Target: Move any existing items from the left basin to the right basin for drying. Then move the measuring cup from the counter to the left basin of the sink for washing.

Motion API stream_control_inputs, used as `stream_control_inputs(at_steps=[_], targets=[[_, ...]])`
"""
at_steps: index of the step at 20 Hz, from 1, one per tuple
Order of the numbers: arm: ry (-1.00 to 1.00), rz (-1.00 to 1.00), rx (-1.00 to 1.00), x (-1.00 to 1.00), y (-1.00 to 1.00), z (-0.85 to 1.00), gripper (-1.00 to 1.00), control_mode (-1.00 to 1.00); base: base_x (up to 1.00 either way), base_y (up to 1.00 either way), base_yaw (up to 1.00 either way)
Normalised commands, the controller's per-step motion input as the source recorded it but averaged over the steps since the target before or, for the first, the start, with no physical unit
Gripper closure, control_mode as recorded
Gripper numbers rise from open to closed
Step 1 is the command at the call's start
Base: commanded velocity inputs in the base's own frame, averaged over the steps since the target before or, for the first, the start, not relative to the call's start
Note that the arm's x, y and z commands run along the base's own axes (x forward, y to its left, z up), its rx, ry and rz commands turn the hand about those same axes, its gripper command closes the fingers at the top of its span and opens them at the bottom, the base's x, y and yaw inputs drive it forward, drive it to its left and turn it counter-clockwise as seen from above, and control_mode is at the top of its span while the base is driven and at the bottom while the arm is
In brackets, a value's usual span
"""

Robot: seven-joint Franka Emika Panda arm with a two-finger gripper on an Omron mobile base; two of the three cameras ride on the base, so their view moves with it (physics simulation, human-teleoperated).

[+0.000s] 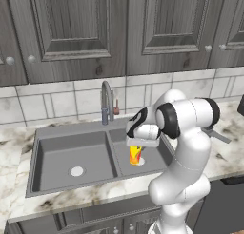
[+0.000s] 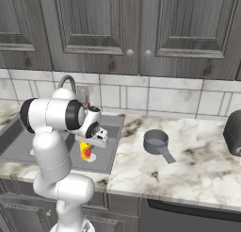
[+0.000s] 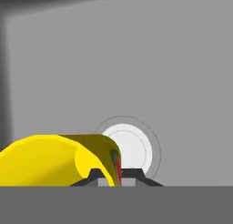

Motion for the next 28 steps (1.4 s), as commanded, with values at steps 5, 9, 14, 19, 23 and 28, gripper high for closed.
stream_control_inputs(at_steps=[5,9,14,19,23,28], targets=[[0.0,0.0,0.0,0.01,0.0,-0.07,1.0,-1.0,0.0,0.0,0.0],[0.0,0.0,0.0,0.0,0.0,-0.06,1.0,-1.0,0.0,0.0,0.0],[0.0,0.0,0.0,0.0,0.0,-0.05,1.0,-1.0,0.0,0.0,0.0],[0.0,0.0,0.0,-0.13,0.07,-0.04,-1.0,-1.0,0.0,0.0,0.0],[-0.01,0.02,0.0,-0.35,0.05,0.07,-1.0,-1.0,0.0,0.0,0.0],[0.0,0.0,0.0,-0.37,0.02,0.13,-1.0,-1.0,0.0,0.0,0.0]])
